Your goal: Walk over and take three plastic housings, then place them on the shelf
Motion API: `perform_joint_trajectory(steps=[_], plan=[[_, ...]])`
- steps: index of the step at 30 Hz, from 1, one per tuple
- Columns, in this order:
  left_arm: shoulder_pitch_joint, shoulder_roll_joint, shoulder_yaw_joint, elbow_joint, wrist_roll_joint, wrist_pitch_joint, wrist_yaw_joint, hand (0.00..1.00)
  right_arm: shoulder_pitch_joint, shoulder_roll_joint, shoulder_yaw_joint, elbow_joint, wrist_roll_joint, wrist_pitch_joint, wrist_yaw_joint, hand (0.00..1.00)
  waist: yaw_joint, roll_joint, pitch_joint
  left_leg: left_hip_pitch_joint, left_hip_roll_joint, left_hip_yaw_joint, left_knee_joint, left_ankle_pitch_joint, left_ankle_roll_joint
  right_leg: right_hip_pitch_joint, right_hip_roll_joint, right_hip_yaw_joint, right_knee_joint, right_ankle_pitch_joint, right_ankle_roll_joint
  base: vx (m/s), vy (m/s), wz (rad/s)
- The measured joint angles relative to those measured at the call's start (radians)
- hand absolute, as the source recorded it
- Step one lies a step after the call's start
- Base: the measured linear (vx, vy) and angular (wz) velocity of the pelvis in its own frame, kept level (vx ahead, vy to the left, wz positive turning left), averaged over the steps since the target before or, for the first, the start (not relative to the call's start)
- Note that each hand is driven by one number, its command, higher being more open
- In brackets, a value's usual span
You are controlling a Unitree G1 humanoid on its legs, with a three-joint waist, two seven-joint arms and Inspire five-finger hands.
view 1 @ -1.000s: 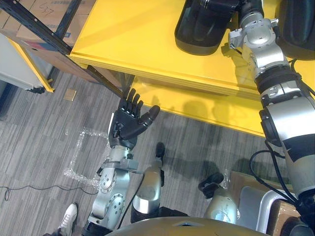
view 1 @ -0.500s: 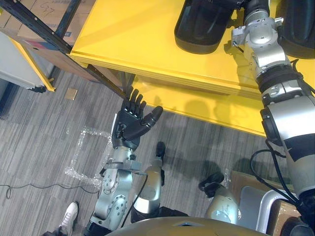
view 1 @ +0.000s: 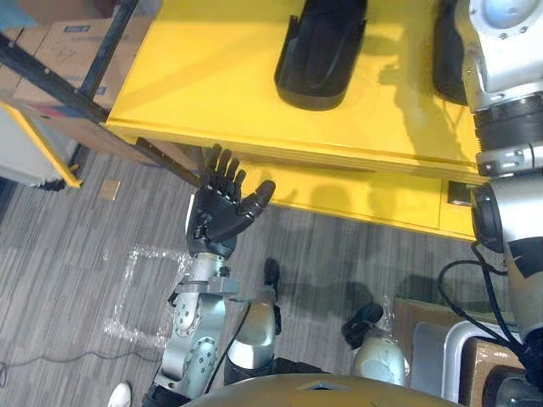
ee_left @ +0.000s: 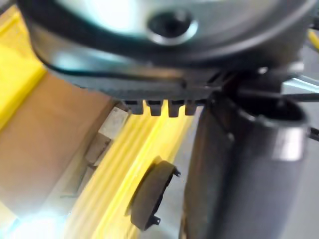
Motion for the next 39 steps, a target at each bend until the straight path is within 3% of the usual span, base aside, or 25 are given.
perform_joint_trajectory(steps=[3, 6, 8, 10, 12, 14, 17, 21, 27, 39], plan=[[0.006, 0.003, 0.041, -0.002, 0.007, -0.005, 0.002, 1.00, 0.289, -0.005, -0.069, -0.250, 0.080, 0.058, 0.090, 1.00, -0.037, -0.068, -0.083, 0.031, 0.008, 0.059, -0.001, -0.013, -0.009, 0.027, 0.031, 0.033, -0.079, 0.033, 0.002, 0.05, -0.030, -0.39], [0.008, 0.009, 0.059, -0.010, 0.029, -0.009, 0.000, 1.00, 0.609, 0.000, -0.180, -0.432, 0.161, 0.114, 0.148, 1.00, -0.062, -0.099, -0.142, 0.063, 0.018, 0.101, -0.002, -0.038, -0.016, 0.052, 0.056, 0.066, -0.133, 0.056, 0.003, 0.04, -0.034, -0.38], [0.028, 0.009, 0.092, -0.044, 0.046, -0.006, 0.000, 1.00, 0.804, 0.046, -0.268, -0.535, 0.236, 0.140, 0.203, 1.00, -0.082, -0.104, -0.150, 0.087, 0.024, 0.125, -0.003, -0.050, -0.024, 0.068, 0.068, 0.084, -0.156, 0.067, 0.004, 0.00, -0.012, -0.38], [0.077, 0.006, 0.162, -0.099, 0.066, 0.002, 0.001, 1.00, 1.155, 0.190, -0.355, -0.683, 0.264, 0.183, 0.248, 1.00, -0.121, -0.106, -0.190, 0.100, 0.036, 0.162, -0.006, -0.062, -0.031, 0.072, 0.091, 0.114, -0.198, 0.082, 0.002, 0.03, -0.023, -0.52], [0.106, -0.004, 0.194, -0.128, 0.085, 0.005, -0.007, 1.00, 1.385, 0.275, -0.356, -0.714, 0.262, 0.226, 0.299, 1.00, -0.146, -0.100, -0.206, 0.115, 0.044, 0.193, -0.006, -0.073, -0.038, 0.077, 0.104, 0.135, -0.221, 0.089, 0.003, 0.04, -0.021, -0.44], [0.122, -0.004, 0.194, -0.140, 0.103, 0.006, -0.026, 1.00, 1.534, 0.342, -0.335, -0.718, 0.264, 0.268, 0.320, 1.00, -0.167, -0.100, -0.219, 0.114, 0.053, 0.207, -0.006, -0.078, -0.042, 0.075, 0.118, 0.148, -0.241, 0.094, 0.006, 0.03, -0.023, -0.22], [0.139, -0.004, 0.197, -0.142, 0.154, 0.010, -0.051, 1.00, 1.694, 0.403, -0.288, -0.717, 0.303, 0.278, 0.333, 1.00, -0.182, -0.101, -0.227, 0.112, 0.064, 0.218, -0.005, -0.081, -0.044, 0.070, 0.131, 0.158, -0.253, 0.096, 0.007, 0.04, -0.020, -0.12], [0.169, -0.003, 0.209, -0.142, 0.168, 0.066, -0.036, 1.00, 1.796, 0.471, -0.270, -0.716, 0.364, 0.255, 0.332, 1.00, -0.190, -0.107, -0.255, 0.112, 0.068, 0.245, -0.002, -0.089, -0.052, 0.051, 0.137, 0.187, -0.255, 0.099, 0.002, 0.06, 0.004, -0.19], [0.153, 0.023, 0.233, -0.140, 0.202, 0.146, 0.024, 1.00, 1.807, 0.491, -0.233, -0.707, 0.409, 0.196, 0.337, 1.00, -0.211, -0.131, -0.290, 0.115, 0.066, 0.277, -0.001, -0.095, -0.054, 0.026, 0.138, 0.222, -0.249, 0.101, -0.002, 0.05, 0.016, -0.15], [0.085, 0.046, 0.259, -0.139, 0.213, 0.228, 0.179, 1.00, 1.770, 0.464, -0.202, -0.687, 0.429, 0.193, 0.339, 1.00, -0.217, -0.123, -0.293, 0.102, 0.064, 0.315, -0.001, -0.109, -0.054, -0.018, 0.140, 0.265, -0.248, 0.102, -0.003, 0.02, 0.008, -0.10]])
